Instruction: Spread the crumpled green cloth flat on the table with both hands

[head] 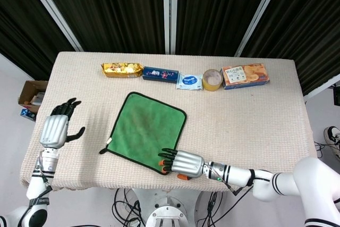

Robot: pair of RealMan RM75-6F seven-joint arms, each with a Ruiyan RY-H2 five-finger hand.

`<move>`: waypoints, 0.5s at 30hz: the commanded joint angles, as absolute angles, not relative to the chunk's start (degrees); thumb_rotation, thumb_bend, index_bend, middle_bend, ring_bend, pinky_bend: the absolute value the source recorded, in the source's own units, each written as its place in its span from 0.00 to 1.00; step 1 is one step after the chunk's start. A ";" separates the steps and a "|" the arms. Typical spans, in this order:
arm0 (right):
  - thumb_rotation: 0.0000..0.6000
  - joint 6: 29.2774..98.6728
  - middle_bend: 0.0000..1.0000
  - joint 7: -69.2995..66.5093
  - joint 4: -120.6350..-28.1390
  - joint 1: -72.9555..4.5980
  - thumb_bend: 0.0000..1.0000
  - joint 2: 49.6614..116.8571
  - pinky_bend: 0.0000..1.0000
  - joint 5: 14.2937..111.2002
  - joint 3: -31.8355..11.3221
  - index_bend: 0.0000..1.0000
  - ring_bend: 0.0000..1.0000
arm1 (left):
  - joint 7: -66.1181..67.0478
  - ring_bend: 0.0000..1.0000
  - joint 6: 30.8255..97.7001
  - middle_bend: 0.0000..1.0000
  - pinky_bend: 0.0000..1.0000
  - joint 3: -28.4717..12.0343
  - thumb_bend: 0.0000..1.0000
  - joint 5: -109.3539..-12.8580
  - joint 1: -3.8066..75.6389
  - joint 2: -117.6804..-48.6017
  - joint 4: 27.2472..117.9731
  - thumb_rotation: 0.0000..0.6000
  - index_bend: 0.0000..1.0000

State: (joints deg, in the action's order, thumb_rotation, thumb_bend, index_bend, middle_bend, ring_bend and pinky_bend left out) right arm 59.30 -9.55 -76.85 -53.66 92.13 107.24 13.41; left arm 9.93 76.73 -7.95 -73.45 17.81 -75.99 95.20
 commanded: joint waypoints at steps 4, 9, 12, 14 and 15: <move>1.00 59.41 0.17 -8.98 -77.26 -52.23 0.31 91.10 0.00 106.51 13.58 0.32 0.00 | 10.12 0.14 76.20 0.09 0.18 -8.37 0.25 -72.86 18.10 -76.05 95.13 1.00 0.16; 1.00 63.53 0.16 -8.65 -76.15 -50.64 0.30 90.25 0.00 106.39 11.54 0.28 0.00 | 10.35 0.14 76.20 0.09 0.18 -8.56 0.25 -72.79 18.14 -75.75 95.36 1.00 0.17; 1.00 65.67 0.16 -8.63 -75.71 -49.80 0.30 88.88 0.00 105.40 9.83 0.26 0.00 | 10.30 0.14 76.40 0.09 0.18 -8.66 0.25 -72.84 18.06 -75.56 95.60 1.00 0.17; 1.00 66.14 0.16 -7.79 -74.06 -49.32 0.30 88.00 0.00 103.72 8.05 0.25 0.00 | 10.16 0.14 76.61 0.09 0.18 -8.74 0.25 -72.94 17.98 -75.54 95.66 1.00 0.17; 1.00 65.49 0.16 -7.38 -72.46 -49.22 0.30 87.79 0.00 102.24 6.95 0.25 0.00 | 10.01 0.14 76.69 0.09 0.18 -8.75 0.25 -72.99 17.93 -75.56 95.69 1.00 0.17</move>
State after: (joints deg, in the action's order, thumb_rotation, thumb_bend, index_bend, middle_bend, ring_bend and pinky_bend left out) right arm 65.72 -8.19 -74.71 -49.80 88.67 104.38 8.63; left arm 10.07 76.65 -8.74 -72.96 17.96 -75.55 95.67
